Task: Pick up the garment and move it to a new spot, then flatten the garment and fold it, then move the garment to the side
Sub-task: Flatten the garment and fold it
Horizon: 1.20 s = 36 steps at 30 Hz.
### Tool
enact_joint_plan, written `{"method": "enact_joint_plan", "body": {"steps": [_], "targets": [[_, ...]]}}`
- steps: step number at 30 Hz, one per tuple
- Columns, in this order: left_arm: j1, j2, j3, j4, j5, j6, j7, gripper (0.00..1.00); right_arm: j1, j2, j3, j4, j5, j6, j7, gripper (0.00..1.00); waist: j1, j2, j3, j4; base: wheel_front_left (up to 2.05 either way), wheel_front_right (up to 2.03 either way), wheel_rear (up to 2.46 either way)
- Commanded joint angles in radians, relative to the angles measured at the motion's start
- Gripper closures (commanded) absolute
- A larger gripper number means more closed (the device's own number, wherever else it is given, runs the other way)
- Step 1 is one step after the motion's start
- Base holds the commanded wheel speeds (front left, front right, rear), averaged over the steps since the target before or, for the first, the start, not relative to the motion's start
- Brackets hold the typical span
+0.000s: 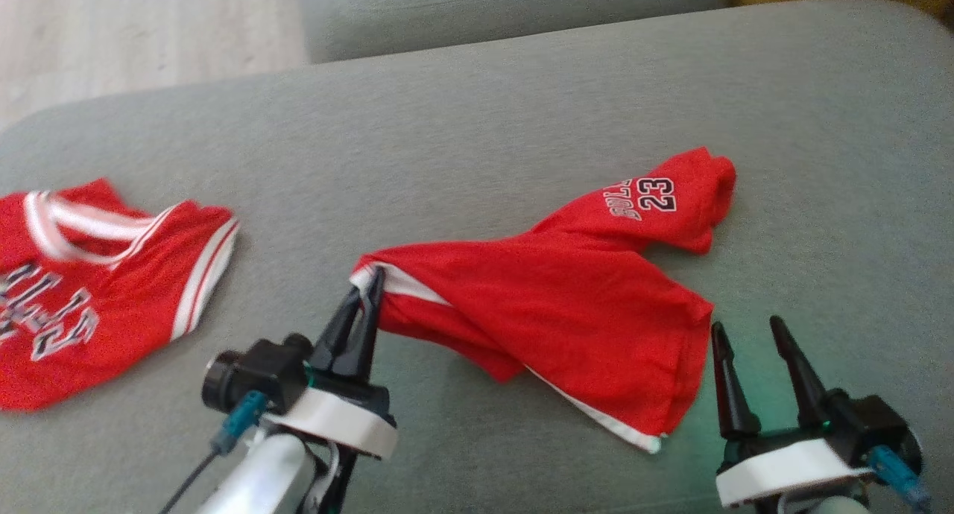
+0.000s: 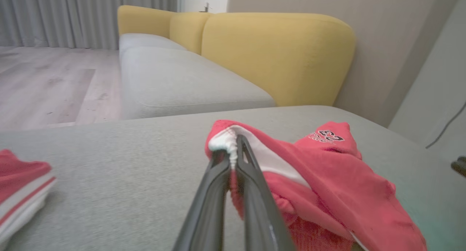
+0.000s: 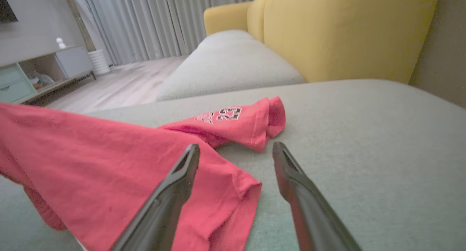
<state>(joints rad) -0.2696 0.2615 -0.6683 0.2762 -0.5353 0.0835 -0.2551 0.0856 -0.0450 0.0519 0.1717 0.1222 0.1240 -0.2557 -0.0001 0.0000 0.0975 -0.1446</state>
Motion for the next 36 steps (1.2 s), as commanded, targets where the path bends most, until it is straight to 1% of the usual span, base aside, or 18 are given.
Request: {"method": "enact_joint_plan", "body": {"steps": [1,3,6,7,9,15,17,19,20,23,26,31,36], "targets": [[-0.044,0.016,0.072,-0.05,0.005,0.003,-0.006,1.0,-0.015,-0.005,0.026,-0.007,-0.003,0.007,-0.006,0.0,0.0001,0.0,0.029,0.08,0.0,0.0,0.0],[-0.033,0.019,0.098,-0.06,0.017,-0.006,-0.006,1.0,-0.013,-0.012,0.04,0.019,0.003,0.007,-0.006,0.0,0.0001,0.0,0.039,0.105,0.0,0.0,0.0],[-0.034,0.012,0.133,-0.069,0.046,-0.026,-0.006,1.0,-0.008,-0.05,0.1,0.045,0.027,0.007,-0.006,0.0,0.0001,0.0,0.054,0.134,0.0,0.0,0.0],[-0.038,0.002,0.157,-0.07,0.064,-0.038,-0.006,1.0,-0.004,-0.084,0.158,0.057,0.053,0.007,-0.006,0.0,0.0001,0.0,0.063,0.145,0.0,0.0,0.0],[-0.044,-0.009,0.179,-0.07,0.083,-0.053,-0.006,1.0,-0.004,-0.125,0.228,0.07,0.085,0.007,-0.006,0.0,0.0001,0.0,0.069,0.151,0.0,0.0,0.0],[-0.051,-0.042,0.226,-0.054,0.138,-0.094,-0.007,1.0,-0.026,-0.214,0.405,0.102,0.204,0.007,-0.006,0.0,0.0001,0.0,0.079,0.163,0.0,0.0,0.0],[-0.054,-0.051,0.238,-0.05,0.156,-0.104,-0.007,1.0,-0.039,-0.252,0.47,0.107,0.22,0.007,-0.006,0.0,0.0001,0.0,0.084,0.168,0.0,0.0,0.0],[-0.058,-0.059,0.251,-0.045,0.171,-0.115,-0.007,1.0,-0.05,-0.286,0.516,0.107,0.217,0.007,-0.006,0.0,0.0001,0.0,0.09,0.171,0.0,0.0,0.0],[-0.058,-0.059,0.251,-0.045,0.171,-0.115,-0.007,1.0,-0.05,-0.286,0.516,0.107,0.217,0.007,-0.006,0.0,0.0001,0.0,0.09,0.171,0.0,0.0,0.0],[-0.068,-0.066,0.264,-0.036,0.193,-0.132,-0.007,1.0,-0.063,-0.336,0.582,0.104,0.19,0.007,-0.006,0.0,0.0001,0.0,0.099,0.176,0.0,0.0,0.0],[-0.078,-0.075,0.278,-0.025,0.211,-0.145,-0.007,1.0,-0.088,-0.376,0.648,0.109,0.126,0.007,-0.006,0.0,0.0001,0.0,0.103,0.18,0.0,0.0,0.0],[-0.084,-0.092,0.296,-0.011,0.233,-0.16,-0.007,1.0,-0.101,-0.4,0.692,0.089,0.071,0.007,-0.006,0.0,0.0001,0.0,0.101,0.189,0.0,0.0,0.0],[-0.085,-0.108,0.303,0.002,0.249,-0.174,-0.007,1.0,-0.11,-0.4,0.712,0.125,0.083,0.007,-0.006,0.0,0.0001,0.0,0.099,0.207,0.0,0.0,0.0]]}}
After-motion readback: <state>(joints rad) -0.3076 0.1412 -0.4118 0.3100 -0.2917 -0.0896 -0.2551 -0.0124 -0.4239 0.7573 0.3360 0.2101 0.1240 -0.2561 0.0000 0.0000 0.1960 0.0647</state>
